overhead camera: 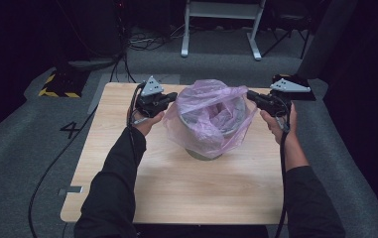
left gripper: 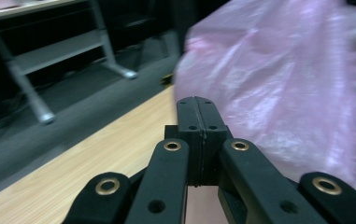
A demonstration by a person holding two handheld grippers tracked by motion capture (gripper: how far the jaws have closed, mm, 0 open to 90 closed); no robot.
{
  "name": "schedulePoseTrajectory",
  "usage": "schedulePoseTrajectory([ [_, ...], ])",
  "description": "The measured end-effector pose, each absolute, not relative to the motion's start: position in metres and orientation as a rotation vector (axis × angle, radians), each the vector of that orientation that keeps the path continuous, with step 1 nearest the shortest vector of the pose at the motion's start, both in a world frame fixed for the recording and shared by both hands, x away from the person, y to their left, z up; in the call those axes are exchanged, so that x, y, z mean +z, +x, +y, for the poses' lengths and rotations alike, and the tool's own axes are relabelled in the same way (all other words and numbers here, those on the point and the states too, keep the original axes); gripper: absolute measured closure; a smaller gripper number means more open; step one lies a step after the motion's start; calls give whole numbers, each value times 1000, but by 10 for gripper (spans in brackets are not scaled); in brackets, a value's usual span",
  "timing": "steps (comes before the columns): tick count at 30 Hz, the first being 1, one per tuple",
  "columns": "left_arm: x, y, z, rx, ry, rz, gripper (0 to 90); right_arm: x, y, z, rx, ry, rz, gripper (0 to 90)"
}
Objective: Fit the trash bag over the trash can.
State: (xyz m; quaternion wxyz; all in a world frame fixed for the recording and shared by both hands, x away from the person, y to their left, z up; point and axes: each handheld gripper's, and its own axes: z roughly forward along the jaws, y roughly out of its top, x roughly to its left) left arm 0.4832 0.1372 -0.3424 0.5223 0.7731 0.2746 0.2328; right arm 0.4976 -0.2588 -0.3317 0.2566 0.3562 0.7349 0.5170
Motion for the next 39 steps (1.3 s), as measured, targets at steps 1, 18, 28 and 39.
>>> schedulePoseTrajectory([
  [1,-341,478,139,577,1849,644,785,-333,499,-259,1411,977,1995,900],
  [18,-342,427,129,558,1877,529,248,-330,499,-255,1375,992,2009,900],
  [28,-346,441,128,584,1893,560,731,-328,498,-248,1406,951,2024,900],
  [39,-343,472,131,636,1875,649,899,-332,503,-245,1400,946,2021,899],
])
